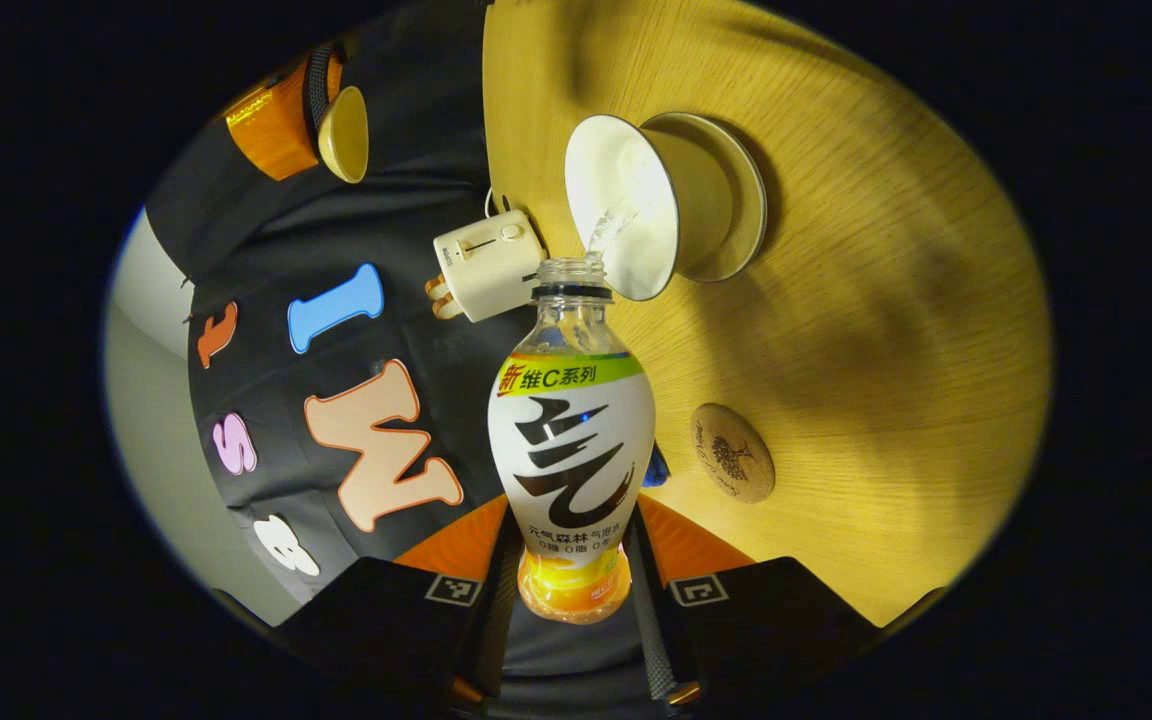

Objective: Open the teacup lid with one hand, grasp the water bottle and pour water into the teacup with the other hand; after pouring, place the water bottle on the coaster and then close the teacup lid.

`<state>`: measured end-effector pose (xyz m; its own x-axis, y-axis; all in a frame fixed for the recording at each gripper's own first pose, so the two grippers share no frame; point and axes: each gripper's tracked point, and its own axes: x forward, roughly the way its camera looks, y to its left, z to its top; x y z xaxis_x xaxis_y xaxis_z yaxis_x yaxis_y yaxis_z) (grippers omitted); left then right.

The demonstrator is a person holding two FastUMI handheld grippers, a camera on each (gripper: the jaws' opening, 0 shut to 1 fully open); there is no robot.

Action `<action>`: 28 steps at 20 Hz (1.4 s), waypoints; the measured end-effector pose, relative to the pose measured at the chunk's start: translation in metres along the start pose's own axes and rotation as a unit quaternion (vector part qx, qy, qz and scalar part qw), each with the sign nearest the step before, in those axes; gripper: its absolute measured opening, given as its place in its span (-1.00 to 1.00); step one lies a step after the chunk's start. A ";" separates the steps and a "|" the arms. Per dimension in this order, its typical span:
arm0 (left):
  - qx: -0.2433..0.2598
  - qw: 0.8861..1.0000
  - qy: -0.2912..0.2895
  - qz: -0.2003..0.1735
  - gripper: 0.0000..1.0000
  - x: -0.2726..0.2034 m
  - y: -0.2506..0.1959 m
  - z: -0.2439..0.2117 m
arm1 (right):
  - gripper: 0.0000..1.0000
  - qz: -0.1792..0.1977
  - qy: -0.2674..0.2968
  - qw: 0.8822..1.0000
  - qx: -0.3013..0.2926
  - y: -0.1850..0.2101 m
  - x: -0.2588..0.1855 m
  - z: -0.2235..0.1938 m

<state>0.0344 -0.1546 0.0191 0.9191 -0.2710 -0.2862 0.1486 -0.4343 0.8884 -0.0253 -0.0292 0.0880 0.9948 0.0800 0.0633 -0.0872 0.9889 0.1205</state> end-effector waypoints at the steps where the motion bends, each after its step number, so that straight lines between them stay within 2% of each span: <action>1: 0.007 1.000 0.000 0.001 0.06 -0.001 0.002 0.001 | -0.35 0.001 0.002 1.000 0.000 0.001 0.000 0.000; 16: 0.086 0.996 0.025 -0.004 0.06 -0.010 0.024 -0.010 | -0.36 0.016 0.004 1.000 -0.002 0.014 0.000 -0.003; 28: 0.080 0.996 0.028 -0.029 0.05 -0.005 0.003 -0.013 | -0.34 0.020 0.005 1.000 -0.003 0.017 0.000 -0.004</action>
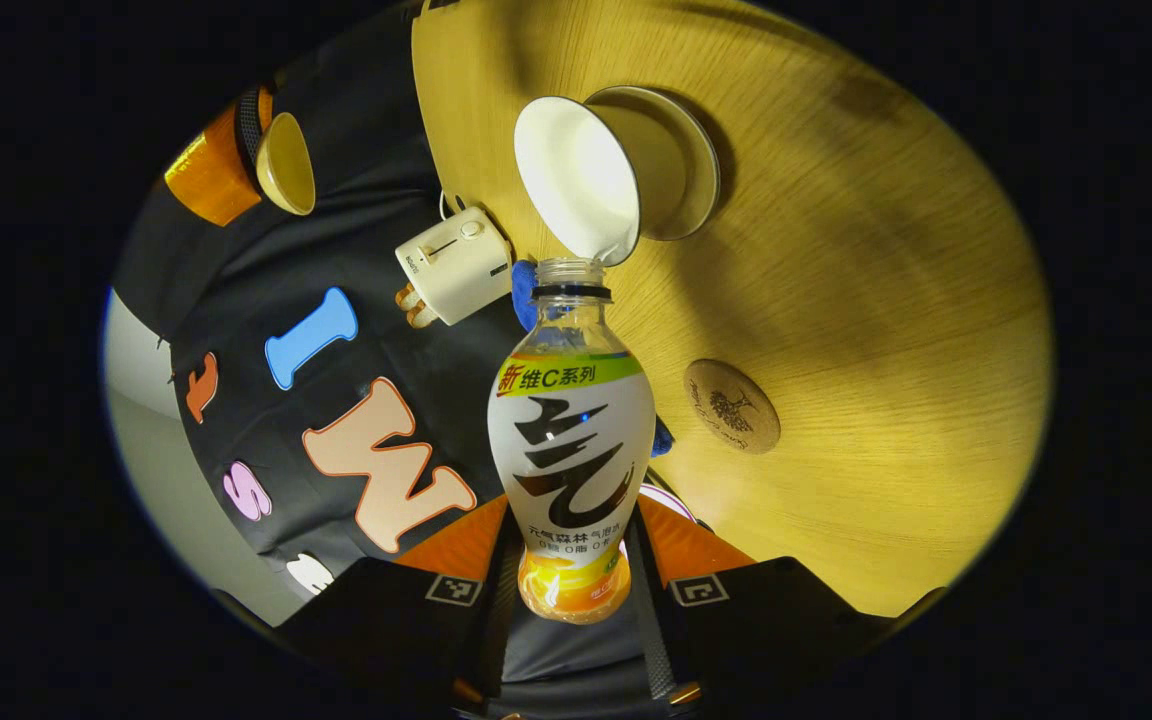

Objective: Open the teacup lid with one hand, grasp the water bottle and pour water into the teacup with the other hand; after pouring, place the water bottle on the coaster and then close the teacup lid.

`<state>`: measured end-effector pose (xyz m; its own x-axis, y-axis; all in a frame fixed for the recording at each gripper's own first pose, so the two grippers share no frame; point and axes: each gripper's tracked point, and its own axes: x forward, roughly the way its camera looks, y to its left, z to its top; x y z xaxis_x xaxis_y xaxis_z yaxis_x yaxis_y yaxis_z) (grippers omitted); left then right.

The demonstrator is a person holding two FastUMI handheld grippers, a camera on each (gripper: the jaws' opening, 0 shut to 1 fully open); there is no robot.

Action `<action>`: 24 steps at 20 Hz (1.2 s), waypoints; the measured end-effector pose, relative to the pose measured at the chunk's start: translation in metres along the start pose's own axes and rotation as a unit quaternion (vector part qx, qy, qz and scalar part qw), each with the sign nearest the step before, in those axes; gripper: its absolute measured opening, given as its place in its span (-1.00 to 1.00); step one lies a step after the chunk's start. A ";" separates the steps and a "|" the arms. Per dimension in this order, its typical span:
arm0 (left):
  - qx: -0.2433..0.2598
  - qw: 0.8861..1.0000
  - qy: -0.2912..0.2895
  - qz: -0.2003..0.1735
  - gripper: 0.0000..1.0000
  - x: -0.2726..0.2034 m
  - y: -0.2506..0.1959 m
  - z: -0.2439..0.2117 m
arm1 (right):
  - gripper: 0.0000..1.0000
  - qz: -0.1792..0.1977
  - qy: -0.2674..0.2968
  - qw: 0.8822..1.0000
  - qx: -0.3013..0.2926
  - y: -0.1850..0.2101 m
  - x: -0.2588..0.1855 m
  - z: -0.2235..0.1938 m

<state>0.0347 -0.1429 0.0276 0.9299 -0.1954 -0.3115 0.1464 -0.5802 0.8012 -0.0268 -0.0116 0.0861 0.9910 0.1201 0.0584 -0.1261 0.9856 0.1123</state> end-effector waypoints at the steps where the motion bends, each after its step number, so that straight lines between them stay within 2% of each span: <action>1: 0.000 1.000 -0.001 -0.001 0.05 0.001 -0.001 0.001 | -0.34 0.001 0.001 1.000 0.000 0.001 0.000 -0.001; 9: -0.001 1.000 -0.012 -0.007 0.05 0.006 -0.007 0.009 | -0.37 0.001 0.004 1.000 0.000 0.000 0.002 -0.003; 14: -0.023 0.999 -0.020 -0.010 0.06 0.008 -0.011 0.010 | -0.34 0.001 0.004 1.000 0.000 0.000 0.002 -0.003; 17: -0.067 0.997 -0.028 -0.018 0.05 0.013 -0.020 0.013 | -0.36 0.003 0.006 1.000 0.000 0.001 0.003 -0.005; 19: -0.117 0.992 -0.039 -0.026 0.05 0.015 -0.028 0.016 | -0.37 0.003 0.005 1.000 0.000 0.002 0.002 -0.003; 21: -0.183 0.981 -0.049 -0.038 0.05 0.016 -0.038 0.021 | -0.39 0.002 0.004 1.000 0.002 0.000 0.001 -0.004; 24: -0.273 0.959 -0.064 -0.045 0.05 0.015 -0.047 0.033 | -0.38 0.001 0.004 1.000 0.003 -0.001 0.002 -0.004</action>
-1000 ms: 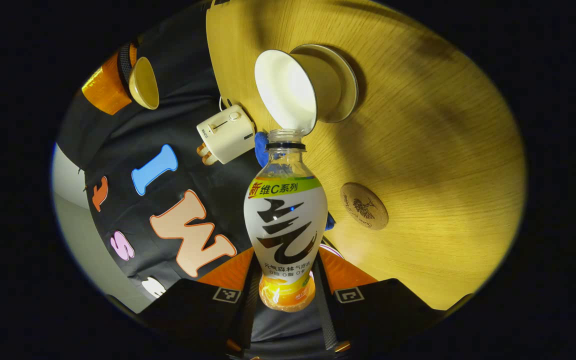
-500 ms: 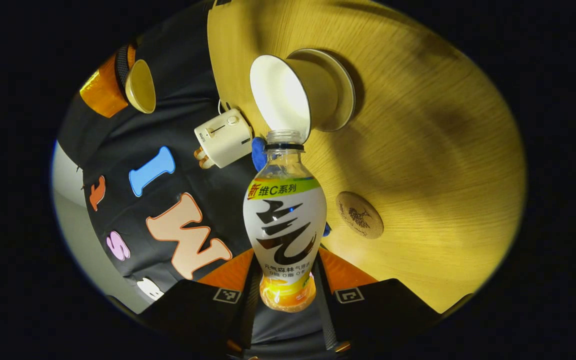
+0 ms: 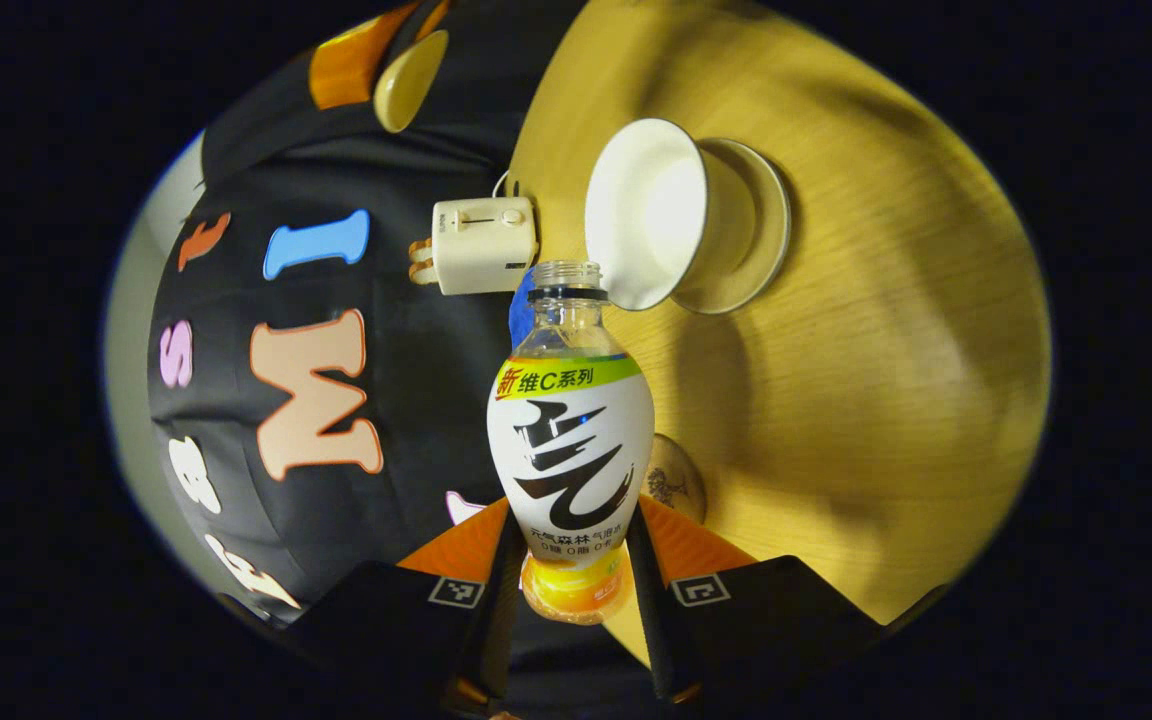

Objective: Open the teacup lid with one hand, grasp the water bottle and pour water into the teacup with the other hand; after pouring, place the water bottle on the coaster and then close the teacup lid.

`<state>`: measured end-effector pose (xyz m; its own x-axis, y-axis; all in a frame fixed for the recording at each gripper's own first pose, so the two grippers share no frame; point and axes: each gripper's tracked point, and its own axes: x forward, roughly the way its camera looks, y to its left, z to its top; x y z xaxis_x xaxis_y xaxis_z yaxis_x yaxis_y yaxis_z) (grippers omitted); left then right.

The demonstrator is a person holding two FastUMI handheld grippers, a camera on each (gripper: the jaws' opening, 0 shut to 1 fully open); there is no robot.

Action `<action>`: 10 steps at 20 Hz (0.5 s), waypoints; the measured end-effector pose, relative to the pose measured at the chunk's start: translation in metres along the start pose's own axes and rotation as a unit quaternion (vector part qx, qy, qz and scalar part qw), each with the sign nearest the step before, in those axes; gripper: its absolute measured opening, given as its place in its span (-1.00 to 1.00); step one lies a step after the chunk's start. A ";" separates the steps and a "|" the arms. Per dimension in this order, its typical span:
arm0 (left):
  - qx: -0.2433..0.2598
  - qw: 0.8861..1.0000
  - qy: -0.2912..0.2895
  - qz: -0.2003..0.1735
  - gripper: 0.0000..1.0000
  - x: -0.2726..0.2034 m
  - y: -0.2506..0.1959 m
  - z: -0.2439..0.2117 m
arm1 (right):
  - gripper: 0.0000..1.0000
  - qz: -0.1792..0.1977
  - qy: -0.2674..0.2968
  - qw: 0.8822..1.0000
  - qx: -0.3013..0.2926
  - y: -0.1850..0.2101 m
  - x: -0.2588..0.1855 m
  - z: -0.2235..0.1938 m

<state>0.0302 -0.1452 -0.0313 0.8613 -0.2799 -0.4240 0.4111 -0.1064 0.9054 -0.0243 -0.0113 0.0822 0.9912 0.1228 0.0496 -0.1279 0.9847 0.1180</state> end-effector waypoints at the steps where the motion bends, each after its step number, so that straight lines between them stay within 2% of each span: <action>1: -0.027 1.000 -0.012 0.002 0.05 0.000 -0.002 0.005 | -0.38 0.000 0.000 1.000 0.000 0.001 0.000 0.000; 3: -0.086 0.996 -0.023 -0.003 0.01 -0.002 -0.010 0.011 | -0.37 0.002 0.002 1.000 0.000 0.003 0.000 -0.001; 5: -0.131 0.991 -0.036 -0.010 0.05 -0.003 -0.012 0.018 | -0.36 0.003 0.005 1.000 -0.003 0.004 0.001 -0.004; 6: -0.167 0.985 -0.041 -0.016 0.01 -0.001 -0.012 0.018 | -0.35 0.003 0.006 1.000 -0.003 0.004 0.001 -0.005; 8: -0.244 0.968 -0.052 -0.023 0.05 0.003 -0.010 0.022 | -0.34 0.004 0.006 1.000 -0.003 0.005 0.001 -0.005; 10: -0.303 0.951 -0.058 -0.012 0.05 0.002 0.000 0.017 | -0.34 0.004 0.006 1.000 -0.002 0.006 0.001 -0.004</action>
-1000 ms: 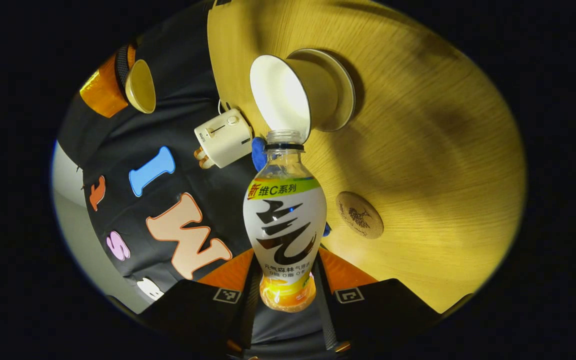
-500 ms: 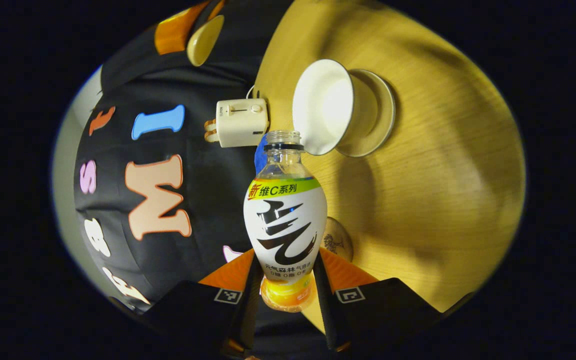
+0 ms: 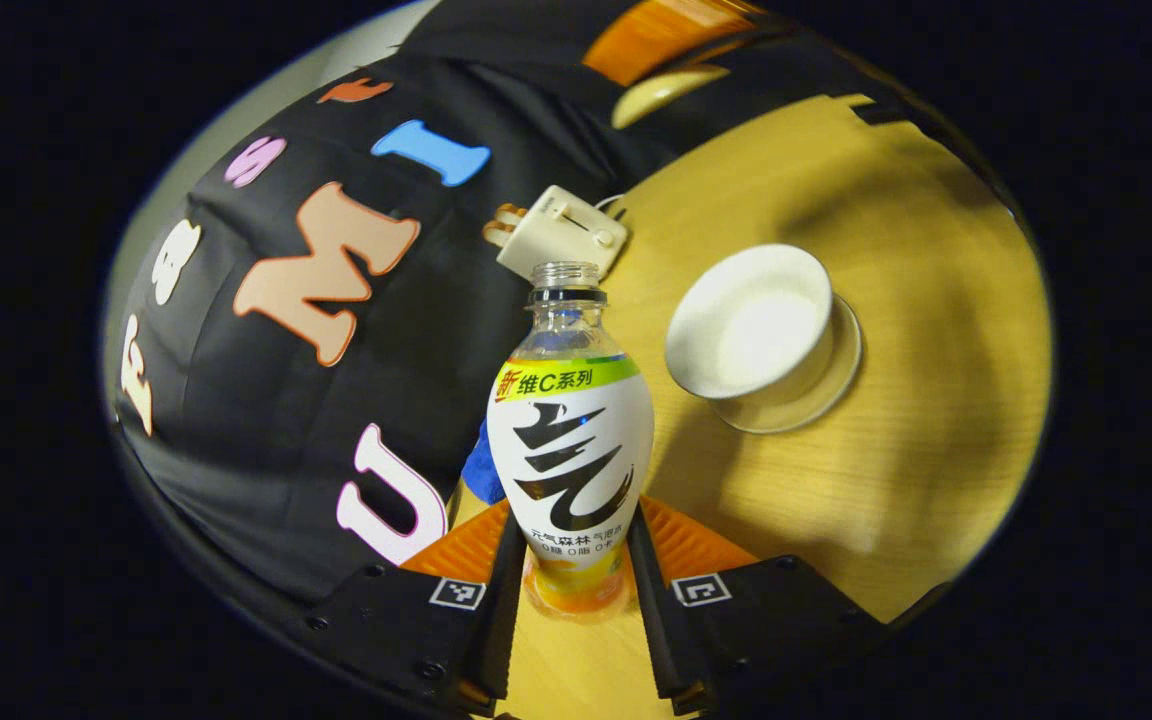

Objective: Open the teacup lid with one hand, grasp the water bottle and pour water into the teacup with the other hand; after pouring, place the water bottle on the coaster and then close the teacup lid.

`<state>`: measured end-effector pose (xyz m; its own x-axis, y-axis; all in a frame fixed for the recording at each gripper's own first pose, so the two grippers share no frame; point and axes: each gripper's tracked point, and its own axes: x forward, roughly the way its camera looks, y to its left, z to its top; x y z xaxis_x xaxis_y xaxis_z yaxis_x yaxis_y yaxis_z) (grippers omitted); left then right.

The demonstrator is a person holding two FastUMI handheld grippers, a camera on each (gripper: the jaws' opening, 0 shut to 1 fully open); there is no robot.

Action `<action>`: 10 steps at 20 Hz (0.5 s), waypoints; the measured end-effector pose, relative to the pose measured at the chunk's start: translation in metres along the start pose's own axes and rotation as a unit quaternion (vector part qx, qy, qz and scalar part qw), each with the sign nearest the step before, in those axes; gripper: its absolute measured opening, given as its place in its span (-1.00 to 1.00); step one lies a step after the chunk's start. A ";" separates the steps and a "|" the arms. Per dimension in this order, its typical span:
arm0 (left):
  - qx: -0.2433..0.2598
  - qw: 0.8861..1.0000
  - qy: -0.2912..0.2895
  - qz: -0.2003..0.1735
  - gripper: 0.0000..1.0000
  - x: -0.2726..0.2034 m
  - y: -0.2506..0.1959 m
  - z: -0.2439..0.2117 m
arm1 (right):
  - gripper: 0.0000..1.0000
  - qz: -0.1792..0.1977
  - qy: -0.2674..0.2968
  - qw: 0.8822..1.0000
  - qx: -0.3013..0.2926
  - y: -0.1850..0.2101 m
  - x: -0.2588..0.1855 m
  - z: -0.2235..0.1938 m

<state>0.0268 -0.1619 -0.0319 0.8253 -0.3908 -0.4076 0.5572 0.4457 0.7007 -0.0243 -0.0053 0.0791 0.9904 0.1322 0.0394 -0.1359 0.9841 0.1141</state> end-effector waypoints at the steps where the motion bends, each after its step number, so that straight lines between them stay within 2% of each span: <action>1: -0.029 1.000 -0.006 0.004 0.05 -0.003 0.006 0.002 | -0.34 0.000 0.000 1.000 0.000 0.000 0.000 0.001; 5: -0.145 0.989 -0.035 0.008 0.00 -0.010 0.023 0.009 | -0.34 0.000 -0.001 1.000 0.001 0.000 0.000 0.001; 7: -0.188 0.981 -0.042 0.012 0.08 -0.008 0.030 0.008 | -0.39 0.002 0.000 1.000 0.001 0.002 0.001 0.000; 10: -0.250 0.966 -0.055 0.024 0.08 -0.004 0.042 0.004 | -0.37 0.003 0.002 1.000 -0.002 0.003 0.000 -0.002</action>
<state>0.0465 -0.1453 0.0014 0.8517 -0.4307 -0.2984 0.5161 0.7878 0.3361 -0.0247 -0.0016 0.0779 0.9895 0.1394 0.0370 -0.1427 0.9836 0.1104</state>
